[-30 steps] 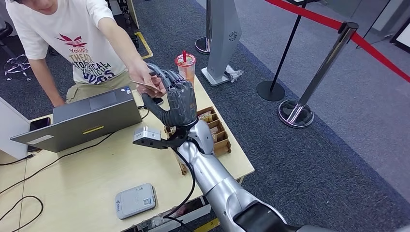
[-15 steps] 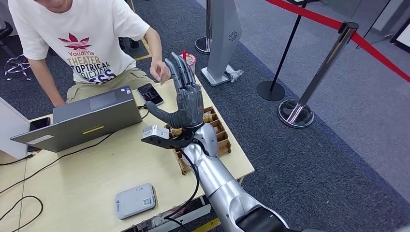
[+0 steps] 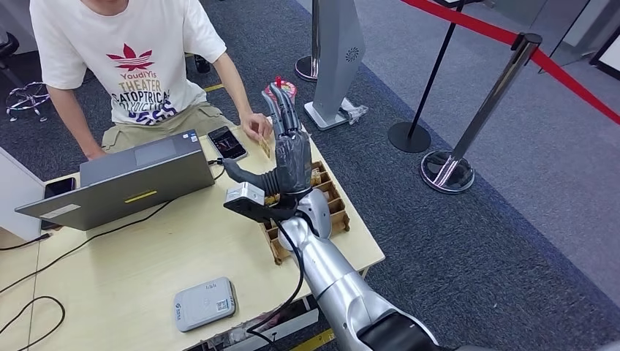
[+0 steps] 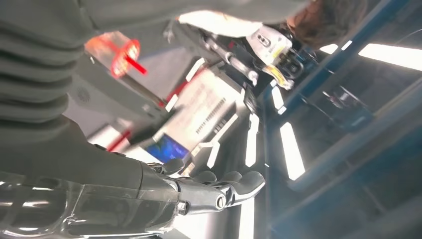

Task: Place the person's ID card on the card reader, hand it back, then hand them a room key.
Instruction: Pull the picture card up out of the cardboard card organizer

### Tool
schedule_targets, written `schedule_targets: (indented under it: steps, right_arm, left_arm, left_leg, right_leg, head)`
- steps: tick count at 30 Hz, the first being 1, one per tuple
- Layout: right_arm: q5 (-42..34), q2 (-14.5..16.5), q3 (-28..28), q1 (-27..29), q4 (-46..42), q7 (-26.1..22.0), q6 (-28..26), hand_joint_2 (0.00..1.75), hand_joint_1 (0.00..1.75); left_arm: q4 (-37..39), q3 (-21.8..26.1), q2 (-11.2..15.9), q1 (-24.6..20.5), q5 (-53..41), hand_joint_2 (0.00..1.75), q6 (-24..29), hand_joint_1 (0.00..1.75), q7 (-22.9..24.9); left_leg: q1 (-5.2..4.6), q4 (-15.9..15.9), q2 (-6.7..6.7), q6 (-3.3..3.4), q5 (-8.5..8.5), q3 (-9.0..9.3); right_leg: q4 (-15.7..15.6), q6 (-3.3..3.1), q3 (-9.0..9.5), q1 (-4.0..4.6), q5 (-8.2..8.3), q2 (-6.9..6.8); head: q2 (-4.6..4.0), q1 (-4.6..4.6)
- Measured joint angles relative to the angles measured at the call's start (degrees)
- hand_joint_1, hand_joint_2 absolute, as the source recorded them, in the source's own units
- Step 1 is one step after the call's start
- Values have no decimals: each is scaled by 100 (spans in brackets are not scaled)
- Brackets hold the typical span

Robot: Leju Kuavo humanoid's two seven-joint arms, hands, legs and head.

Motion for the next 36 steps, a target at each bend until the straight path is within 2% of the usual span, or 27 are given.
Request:
schedule_targets:
  steps: [1, 5, 8, 12, 17, 20, 28, 34, 36]
  right_arm:
    - [-292, -20, 52, -16, 112, 1, 0, 0, 0]
    - [-1389, -197, 504, -24, 479, 109, 0, 175, 0]
    - [-1790, -404, 1002, 36, 564, 299, 2, 175, 0]
    - [-1962, -679, 1556, 126, 563, 544, 2, 175, 0]
    - [-1982, -884, 1921, 173, 538, 647, 2, 175, 0]
    - [-1882, -1020, 2091, 208, 481, 887, 1, 175, 0]
    - [-858, -1444, 2153, 714, -108, 1392, -2, 175, 0]
    - [-593, -1492, 2110, 839, -250, 1450, -2, 175, 0]
    - [-235, -1518, 2009, 1031, -465, 1558, -2, 175, 0]
  left_arm:
    - [0, 0, 0, 0, 15, 0, 2, 0, 0]
    - [0, 0, -2, 2, 79, 0, 1, 0, 0]
    - [-1, 0, -11, 4, 111, 0, 4, 0, 0]
    - [-12, 0, -21, 5, 149, 0, 17, 0, 0]
    - [-42, 0, -32, 7, 174, 0, 13, 0, 0]
    - [-113, -7, -49, 14, 218, 0, -22, 0, 22]
    - [-249, -210, -63, 20, 528, 0, -38, 0, 14]
    - [-258, -262, -63, 24, 594, 0, -26, 0, -11]
    - [-269, -337, -64, 34, 653, 0, -18, 0, -32]
  left_leg:
    - [0, 0, 0, 0, 0, 0]
    - [0, 0, 0, 0, 1, -1]
    - [0, 0, -1, 0, 0, -1]
    - [0, 0, -1, 1, -1, -2]
    - [0, 0, 0, 1, -2, -3]
    - [0, 0, -1, 1, -1, -3]
    - [-1, 1, -4, 2, -3, -5]
    - [-1, 1, -5, 3, -5, -6]
    - [-1, 1, -5, 3, -6, -7]
  right_leg:
    - [0, 0, 0, 0, 0, 0]
    - [0, 0, 0, 0, 0, -1]
    - [0, 0, -1, 0, 0, -1]
    - [0, 0, -2, 0, 0, -1]
    - [0, 0, -4, 0, 0, -1]
    - [0, 0, -4, 0, 0, -1]
    - [-2, 1, -4, 0, 0, -4]
    - [-3, 1, -4, 0, -1, -4]
    - [-3, 1, -5, 0, -1, -4]
  head:
    - [0, 0]
    - [0, 1]
    - [0, 1]
    - [0, 1]
    - [0, -1]
    - [0, -1]
    - [0, 0]
    - [0, 1]
    - [0, -1]
